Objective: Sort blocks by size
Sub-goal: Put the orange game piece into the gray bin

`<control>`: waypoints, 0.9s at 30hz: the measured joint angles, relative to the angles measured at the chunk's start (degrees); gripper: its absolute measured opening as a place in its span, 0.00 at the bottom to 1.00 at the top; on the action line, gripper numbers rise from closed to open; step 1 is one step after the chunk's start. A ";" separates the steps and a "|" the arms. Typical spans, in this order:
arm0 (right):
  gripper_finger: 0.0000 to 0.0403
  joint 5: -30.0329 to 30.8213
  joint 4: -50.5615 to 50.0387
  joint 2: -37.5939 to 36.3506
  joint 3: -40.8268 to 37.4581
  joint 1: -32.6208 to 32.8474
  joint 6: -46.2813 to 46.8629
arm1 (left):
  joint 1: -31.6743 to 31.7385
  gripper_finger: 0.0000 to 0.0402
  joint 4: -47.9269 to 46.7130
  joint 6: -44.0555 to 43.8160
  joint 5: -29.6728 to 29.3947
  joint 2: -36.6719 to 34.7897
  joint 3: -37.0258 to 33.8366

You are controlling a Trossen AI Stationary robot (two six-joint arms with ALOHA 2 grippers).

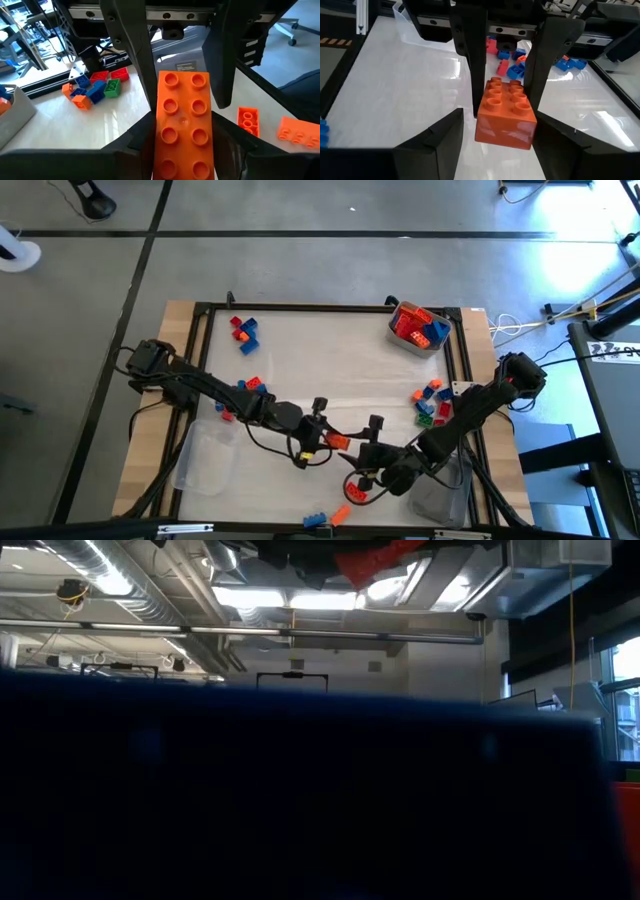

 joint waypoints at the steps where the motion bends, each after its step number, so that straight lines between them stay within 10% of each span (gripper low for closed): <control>1: 0.54 0.29 -0.09 0.00 0.00 0.01 0.00 | 0.02 0.33 0.03 0.02 0.01 0.00 0.00; 9: 0.34 1.10 -0.38 0.00 0.00 -0.05 0.27 | 0.02 0.34 -0.05 -0.06 -0.26 -0.02 0.00; 27: 0.34 1.74 -2.71 -3.74 0.20 -0.29 0.00 | -0.13 0.34 -5.36 -4.20 -0.47 -4.73 0.35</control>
